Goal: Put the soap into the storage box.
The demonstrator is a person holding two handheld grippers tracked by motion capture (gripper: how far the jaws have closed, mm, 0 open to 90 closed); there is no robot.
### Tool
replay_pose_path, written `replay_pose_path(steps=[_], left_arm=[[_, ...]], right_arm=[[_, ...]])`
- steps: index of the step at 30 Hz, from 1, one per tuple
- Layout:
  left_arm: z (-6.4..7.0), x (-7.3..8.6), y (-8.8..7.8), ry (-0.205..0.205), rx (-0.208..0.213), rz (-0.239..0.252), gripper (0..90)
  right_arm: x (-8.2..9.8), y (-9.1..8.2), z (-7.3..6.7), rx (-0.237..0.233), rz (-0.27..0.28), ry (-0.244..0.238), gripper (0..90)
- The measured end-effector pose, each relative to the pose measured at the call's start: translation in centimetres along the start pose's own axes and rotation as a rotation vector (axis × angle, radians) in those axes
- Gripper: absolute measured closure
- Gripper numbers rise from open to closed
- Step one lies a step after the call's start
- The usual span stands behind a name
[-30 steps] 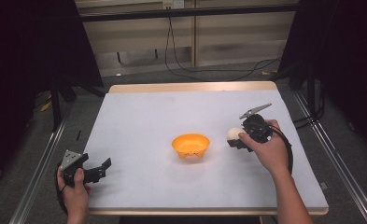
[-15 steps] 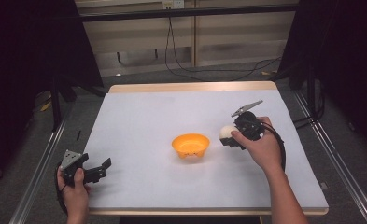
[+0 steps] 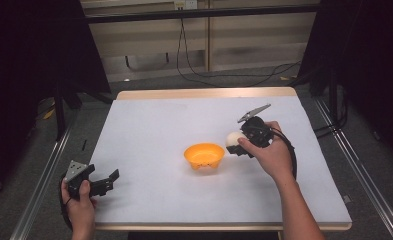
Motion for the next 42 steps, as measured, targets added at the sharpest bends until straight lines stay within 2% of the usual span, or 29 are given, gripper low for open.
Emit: replay_pose_path(steps=[14,20,42], left_arm=[[0.1,0.0,0.0,-0.007,0.004,-0.001,0.9],[0.1,0.0,0.0,-0.007,0.005,-0.002,0.9],[0.0,0.0,0.1,-0.007,-0.002,-0.003,0.9]], right_arm=[[-1.7,1.2,-1.1,-0.030,0.003,-0.035,24.6],[-2.0,1.7,-1.6,-0.042,-0.007,-0.035,24.6],[-3.6,3.4,-3.4,-0.082,-0.023,-0.093,24.5]])
Point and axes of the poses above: each handheld gripper's, and its own axes: y roughly forward along the jaws, x roughly out of its underside, z roughly to its right, the point moved 10 cm from there along y, roughly forward along the jaws, and after that the axes turned 12 degrees about -y, right-handed, at the moved point
